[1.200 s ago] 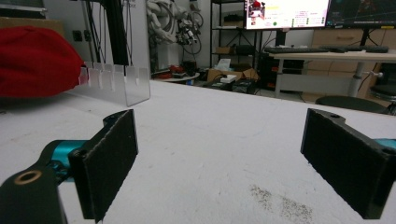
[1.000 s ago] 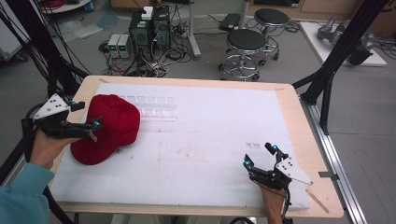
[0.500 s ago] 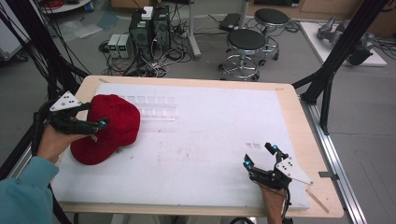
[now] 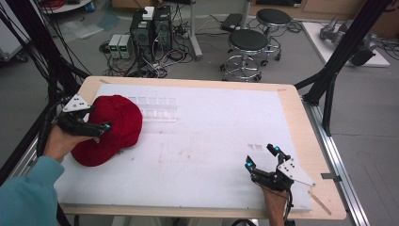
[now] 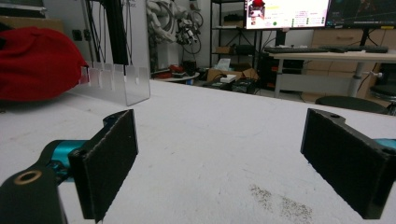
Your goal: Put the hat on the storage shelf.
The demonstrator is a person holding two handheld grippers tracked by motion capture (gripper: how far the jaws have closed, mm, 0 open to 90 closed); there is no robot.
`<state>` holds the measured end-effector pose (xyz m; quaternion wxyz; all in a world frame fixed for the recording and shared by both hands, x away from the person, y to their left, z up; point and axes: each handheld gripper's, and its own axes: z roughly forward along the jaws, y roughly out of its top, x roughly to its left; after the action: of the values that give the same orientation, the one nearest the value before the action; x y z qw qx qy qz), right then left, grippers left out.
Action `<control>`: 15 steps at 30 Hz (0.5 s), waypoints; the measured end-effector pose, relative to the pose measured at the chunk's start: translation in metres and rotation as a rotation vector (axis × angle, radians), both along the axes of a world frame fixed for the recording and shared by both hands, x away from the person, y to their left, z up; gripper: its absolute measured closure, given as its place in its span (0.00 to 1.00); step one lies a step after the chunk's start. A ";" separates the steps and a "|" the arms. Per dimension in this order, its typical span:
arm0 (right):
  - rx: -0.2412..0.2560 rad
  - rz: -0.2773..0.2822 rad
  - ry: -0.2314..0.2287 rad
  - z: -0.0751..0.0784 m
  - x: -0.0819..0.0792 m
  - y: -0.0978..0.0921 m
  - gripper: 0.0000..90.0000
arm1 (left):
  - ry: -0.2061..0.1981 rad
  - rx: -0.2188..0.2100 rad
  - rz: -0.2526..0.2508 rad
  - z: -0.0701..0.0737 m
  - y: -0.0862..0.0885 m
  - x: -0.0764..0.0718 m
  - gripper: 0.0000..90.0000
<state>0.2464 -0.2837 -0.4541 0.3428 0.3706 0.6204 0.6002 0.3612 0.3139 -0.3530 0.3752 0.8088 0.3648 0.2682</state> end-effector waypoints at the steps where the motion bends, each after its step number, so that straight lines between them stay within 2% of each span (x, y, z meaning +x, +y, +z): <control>1: -0.001 0.000 0.000 0.000 0.000 0.000 0.11 | 0.006 0.005 0.004 -0.001 0.000 0.001 0.16; 4: -0.001 0.000 0.000 0.000 0.000 0.000 0.11 | 0.024 0.023 0.015 -0.006 0.000 0.002 0.19; 8: 0.003 -0.001 0.003 0.000 0.000 0.000 0.11 | 0.051 0.025 0.022 -0.012 0.000 0.005 0.21; 12: 0.001 -0.001 0.002 0.000 0.000 0.000 0.11 | 0.055 0.022 0.020 -0.012 0.000 0.006 0.24; 15: 0.000 0.000 0.001 0.000 0.000 0.000 0.11 | 0.067 0.018 0.016 -0.013 0.002 0.007 0.31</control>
<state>0.2463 -0.2837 -0.4541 0.3424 0.3711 0.6206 0.6000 0.3684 0.3154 -0.3660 0.3533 0.8177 0.3812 0.2474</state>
